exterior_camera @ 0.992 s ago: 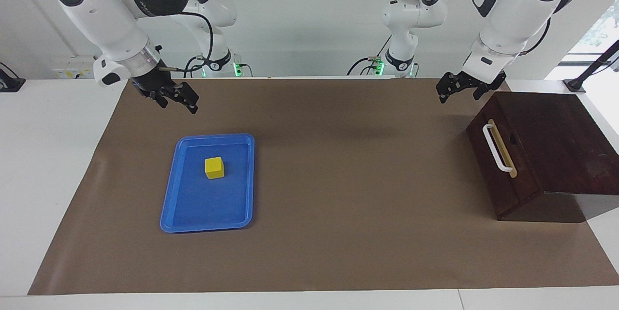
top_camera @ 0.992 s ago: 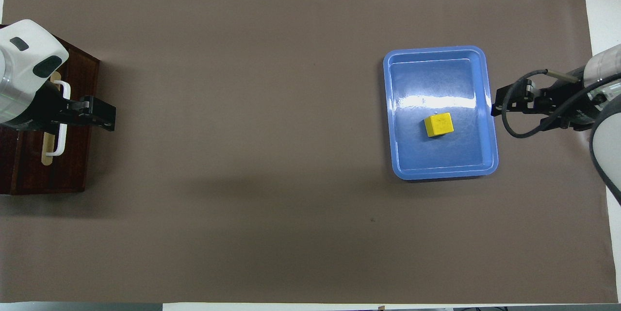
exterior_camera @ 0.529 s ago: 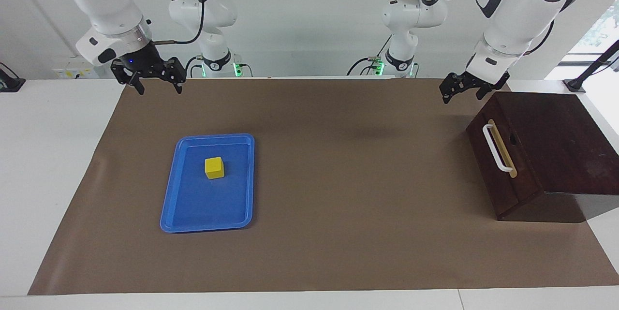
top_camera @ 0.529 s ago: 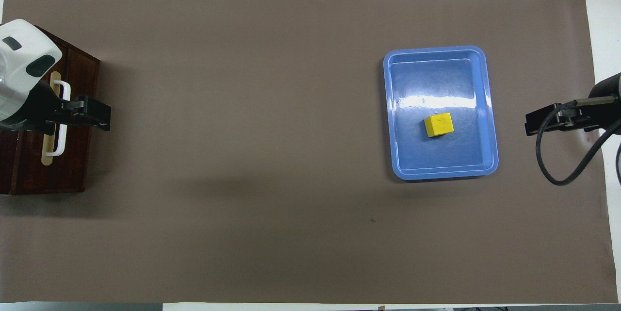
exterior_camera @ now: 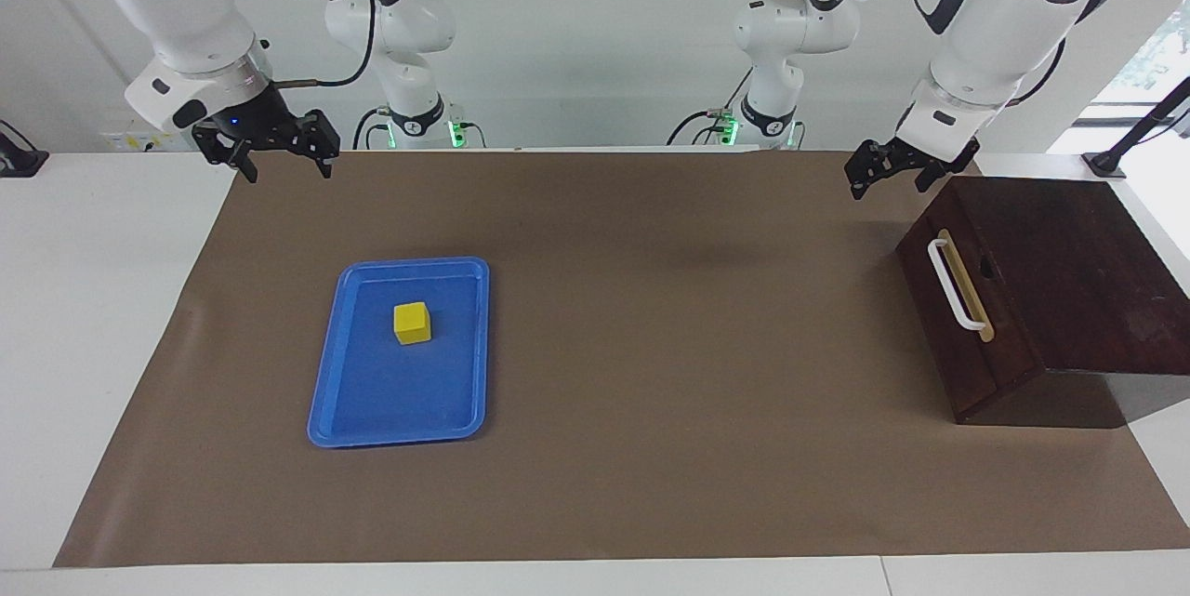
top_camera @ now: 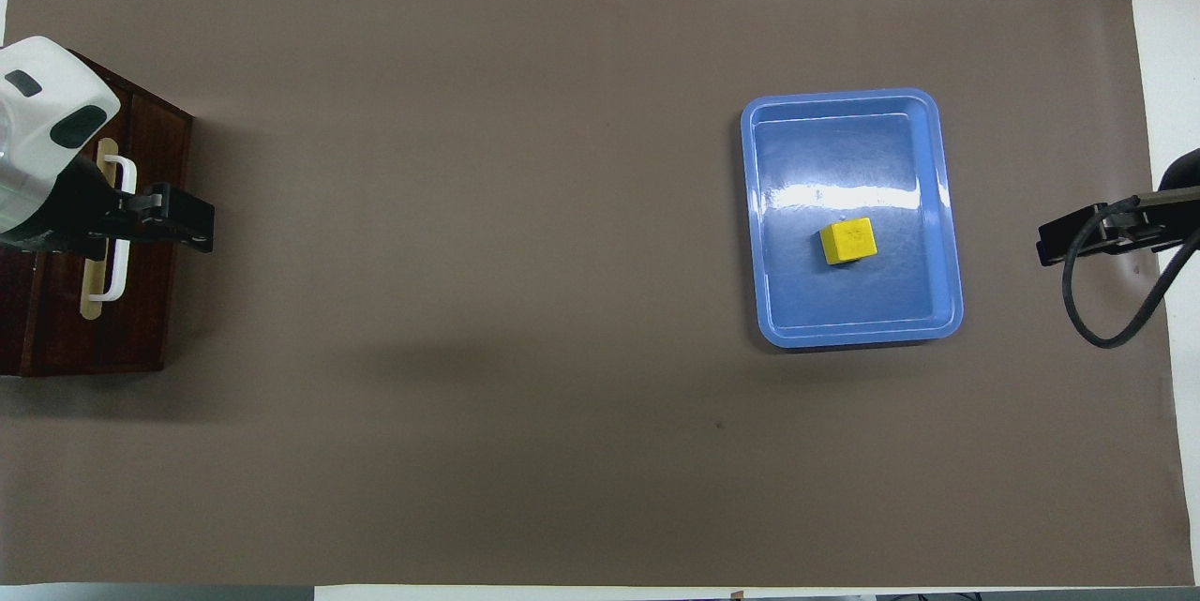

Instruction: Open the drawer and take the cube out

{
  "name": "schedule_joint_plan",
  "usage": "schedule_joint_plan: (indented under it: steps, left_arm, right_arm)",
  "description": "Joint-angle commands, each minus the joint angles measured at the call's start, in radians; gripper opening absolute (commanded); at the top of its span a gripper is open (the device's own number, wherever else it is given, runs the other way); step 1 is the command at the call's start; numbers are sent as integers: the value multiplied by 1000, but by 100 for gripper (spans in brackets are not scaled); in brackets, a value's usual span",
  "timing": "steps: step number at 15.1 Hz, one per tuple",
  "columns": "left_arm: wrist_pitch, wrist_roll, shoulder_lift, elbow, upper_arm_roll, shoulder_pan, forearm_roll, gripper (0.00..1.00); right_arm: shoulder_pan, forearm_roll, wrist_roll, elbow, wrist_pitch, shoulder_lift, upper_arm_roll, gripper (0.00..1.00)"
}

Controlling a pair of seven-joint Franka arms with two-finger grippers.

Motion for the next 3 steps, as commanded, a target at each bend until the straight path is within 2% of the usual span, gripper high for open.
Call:
schedule_joint_plan:
  steps: [1,3]
  left_arm:
    - [6,16,-13,-10,8,-3,-13,100]
    - [7,14,-13,-9,8,-3,-13,100]
  right_arm:
    - [-14,-11,-21,12,-7,3,11,100]
    - [-14,-11,-21,12,-8,3,11,100]
